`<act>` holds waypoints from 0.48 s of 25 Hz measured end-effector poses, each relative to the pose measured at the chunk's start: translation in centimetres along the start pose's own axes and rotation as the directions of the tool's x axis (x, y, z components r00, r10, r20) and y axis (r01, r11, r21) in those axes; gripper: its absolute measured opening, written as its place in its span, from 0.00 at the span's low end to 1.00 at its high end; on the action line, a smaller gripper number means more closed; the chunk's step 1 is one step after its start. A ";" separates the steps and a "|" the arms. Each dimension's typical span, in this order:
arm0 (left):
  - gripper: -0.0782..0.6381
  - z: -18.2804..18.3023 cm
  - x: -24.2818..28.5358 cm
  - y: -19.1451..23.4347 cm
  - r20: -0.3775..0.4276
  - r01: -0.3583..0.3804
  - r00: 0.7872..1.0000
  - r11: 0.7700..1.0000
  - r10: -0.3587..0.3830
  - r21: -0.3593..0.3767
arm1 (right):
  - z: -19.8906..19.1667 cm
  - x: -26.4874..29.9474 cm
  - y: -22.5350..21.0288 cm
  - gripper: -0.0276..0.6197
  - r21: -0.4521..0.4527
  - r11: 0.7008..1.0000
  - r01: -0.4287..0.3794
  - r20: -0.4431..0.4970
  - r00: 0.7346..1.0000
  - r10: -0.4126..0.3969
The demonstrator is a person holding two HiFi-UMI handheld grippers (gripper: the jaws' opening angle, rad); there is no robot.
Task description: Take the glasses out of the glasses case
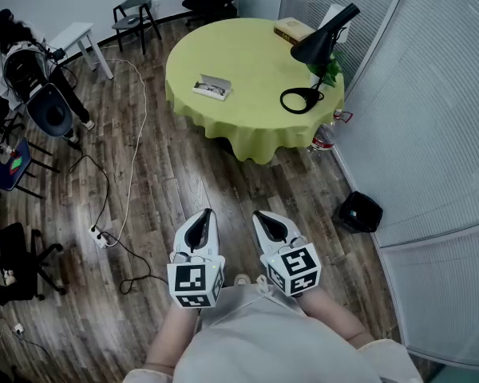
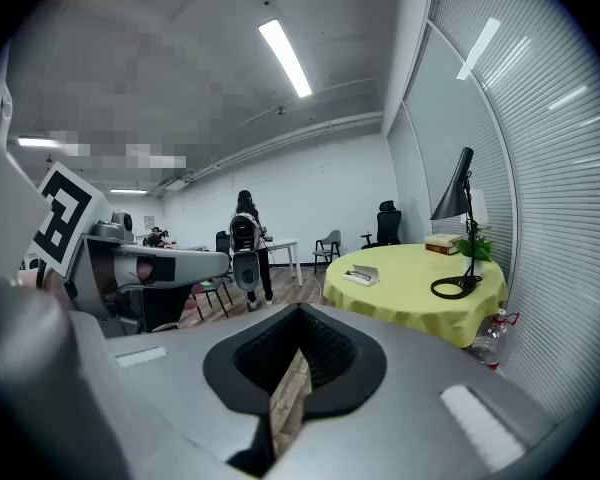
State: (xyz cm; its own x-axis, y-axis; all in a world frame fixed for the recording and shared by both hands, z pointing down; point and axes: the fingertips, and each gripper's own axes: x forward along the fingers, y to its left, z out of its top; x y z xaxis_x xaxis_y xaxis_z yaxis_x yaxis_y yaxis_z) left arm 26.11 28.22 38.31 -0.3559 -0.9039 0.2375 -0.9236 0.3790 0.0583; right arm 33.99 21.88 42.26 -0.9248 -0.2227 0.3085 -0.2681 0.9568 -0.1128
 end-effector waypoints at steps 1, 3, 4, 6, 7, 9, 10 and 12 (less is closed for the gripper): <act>0.12 -0.1 0.0 0.1 -0.002 0.000 1.000 1.000 0.000 -0.001 | 0.0 0.1 0.0 0.04 0.001 1.000 0.000 0.000 1.000 0.000; 0.12 -0.3 0.1 0.2 -0.006 0.001 1.000 1.000 -0.001 -0.004 | -0.1 0.1 0.0 0.04 0.006 1.000 0.002 -0.002 1.000 -0.002; 0.12 -0.3 0.1 0.2 -0.007 0.001 1.000 1.000 -0.001 -0.005 | -0.2 0.2 0.0 0.04 0.009 1.000 0.006 -0.004 1.000 -0.006; 0.12 -0.4 0.2 0.2 -0.009 0.003 1.000 1.000 -0.003 -0.005 | -0.3 0.2 -0.1 0.04 0.019 1.000 0.012 -0.008 1.000 -0.012; 0.12 -0.4 0.2 0.2 -0.010 0.004 1.000 1.000 -0.004 -0.005 | -0.3 0.2 -0.2 0.04 0.025 1.000 0.016 -0.008 1.000 -0.016; 0.12 -0.5 0.3 0.3 -0.014 0.007 1.000 1.000 -0.007 -0.002 | -0.4 0.4 -0.3 0.04 0.039 0.999 0.021 -0.010 1.000 -0.021; 0.12 -0.5 0.4 0.4 -0.016 0.009 1.000 1.000 -0.009 0.000 | -0.5 0.6 -0.3 0.04 0.044 0.999 0.020 -0.012 1.000 -0.019; 0.12 -0.6 0.6 0.7 -0.019 0.015 1.000 1.000 -0.015 0.005 | -0.6 1.1 -0.2 0.04 0.047 0.999 0.012 -0.019 1.000 -0.012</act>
State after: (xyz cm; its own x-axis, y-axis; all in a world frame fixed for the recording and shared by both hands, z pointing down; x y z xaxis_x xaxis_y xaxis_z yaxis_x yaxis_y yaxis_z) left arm 25.36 28.01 39.06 -0.3395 -0.9054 0.2551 -0.9294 0.3646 0.0572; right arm 33.15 21.59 43.16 -0.9162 -0.2301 0.3280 -0.2919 0.9441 -0.1532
